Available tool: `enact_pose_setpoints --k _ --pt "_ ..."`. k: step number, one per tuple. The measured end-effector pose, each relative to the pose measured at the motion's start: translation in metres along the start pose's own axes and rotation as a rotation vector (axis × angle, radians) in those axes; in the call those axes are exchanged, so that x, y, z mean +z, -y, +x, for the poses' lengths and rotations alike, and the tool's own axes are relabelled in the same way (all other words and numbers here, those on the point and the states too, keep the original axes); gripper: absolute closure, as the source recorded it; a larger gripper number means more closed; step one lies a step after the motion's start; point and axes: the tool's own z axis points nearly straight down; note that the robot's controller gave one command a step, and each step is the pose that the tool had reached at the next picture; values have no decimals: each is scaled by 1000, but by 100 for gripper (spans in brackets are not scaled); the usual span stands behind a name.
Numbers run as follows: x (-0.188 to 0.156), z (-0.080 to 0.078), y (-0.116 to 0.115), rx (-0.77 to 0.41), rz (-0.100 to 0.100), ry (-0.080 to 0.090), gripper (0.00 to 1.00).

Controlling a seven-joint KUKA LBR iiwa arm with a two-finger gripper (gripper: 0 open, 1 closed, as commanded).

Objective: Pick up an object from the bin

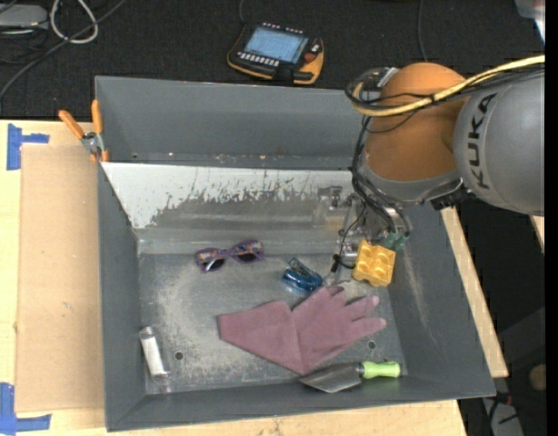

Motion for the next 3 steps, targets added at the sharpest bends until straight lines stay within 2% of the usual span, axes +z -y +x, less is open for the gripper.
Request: enact_pose_setpoints --k 1,2,3 --pt "-5 -1 0 0 0 8 0" --pt "100 67 40 -178 0 7 0" --pt "70 82 47 -320 1 12 0"
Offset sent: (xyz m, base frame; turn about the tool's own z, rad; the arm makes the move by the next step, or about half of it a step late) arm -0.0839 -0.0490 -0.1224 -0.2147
